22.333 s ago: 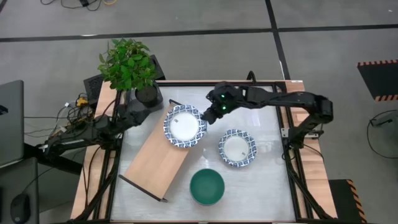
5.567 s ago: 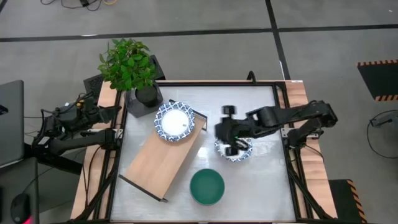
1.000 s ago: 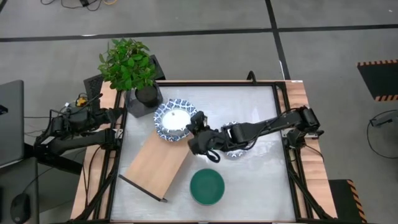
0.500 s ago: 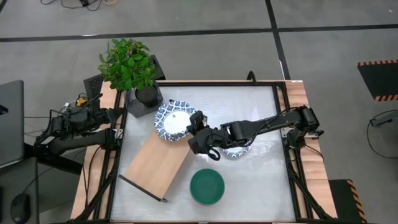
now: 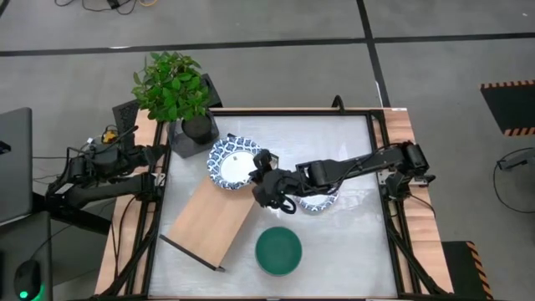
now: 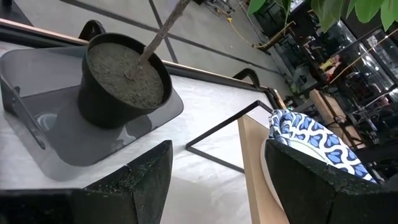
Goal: Place and stack bowls onto a shelf
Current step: Stack the white patterned bowl on the white patterned bowl on the shelf
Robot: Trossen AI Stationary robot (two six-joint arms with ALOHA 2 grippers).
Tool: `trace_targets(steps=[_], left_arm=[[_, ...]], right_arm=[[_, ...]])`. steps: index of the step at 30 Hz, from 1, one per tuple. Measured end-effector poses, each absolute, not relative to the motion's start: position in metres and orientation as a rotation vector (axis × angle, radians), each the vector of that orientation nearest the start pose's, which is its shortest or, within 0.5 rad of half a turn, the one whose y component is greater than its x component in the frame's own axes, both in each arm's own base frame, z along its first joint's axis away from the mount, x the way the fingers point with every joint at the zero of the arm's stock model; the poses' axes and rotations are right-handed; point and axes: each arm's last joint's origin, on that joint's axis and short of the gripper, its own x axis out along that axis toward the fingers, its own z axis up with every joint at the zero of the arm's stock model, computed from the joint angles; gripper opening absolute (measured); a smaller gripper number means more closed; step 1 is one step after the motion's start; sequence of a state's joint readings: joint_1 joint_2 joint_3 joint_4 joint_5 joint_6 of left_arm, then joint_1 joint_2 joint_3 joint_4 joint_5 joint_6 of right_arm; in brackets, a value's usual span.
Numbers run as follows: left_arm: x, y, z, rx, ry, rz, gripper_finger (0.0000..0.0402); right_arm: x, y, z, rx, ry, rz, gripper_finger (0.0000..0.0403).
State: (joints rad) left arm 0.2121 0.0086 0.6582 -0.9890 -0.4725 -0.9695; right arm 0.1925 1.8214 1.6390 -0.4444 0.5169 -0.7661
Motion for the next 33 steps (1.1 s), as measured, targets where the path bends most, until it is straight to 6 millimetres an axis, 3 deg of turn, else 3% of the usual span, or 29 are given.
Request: trace_targets(steps=[12, 17, 22, 28, 33], left_arm=[[0.000, 0.014, 0.271, -0.875, -0.015, 0.790, 0.0242], [0.000, 0.014, 0.271, -0.875, -0.015, 0.790, 0.0242], [0.000, 0.014, 0.271, -0.874, -0.015, 0.791, 0.0242], [0.000, 0.014, 0.271, -0.885, -0.019, 0.791, 0.0242], [0.000, 0.014, 0.271, -0.886, -0.020, 0.791, 0.0242]], right_arm=[[0.401, 0.061, 0.323, -0.881, 0.708, -0.048, 0.0193], [0.387, 0.071, 0.343, -0.805, 0.632, -0.056, 0.0206], [0.378, 0.073, 0.358, -0.705, 0.581, -0.067, 0.0156], [0.382, 0.064, 0.352, -0.694, 0.611, -0.083, 0.0025], [0.383, 0.059, 0.348, -0.663, 0.625, -0.077, 0.0032]])
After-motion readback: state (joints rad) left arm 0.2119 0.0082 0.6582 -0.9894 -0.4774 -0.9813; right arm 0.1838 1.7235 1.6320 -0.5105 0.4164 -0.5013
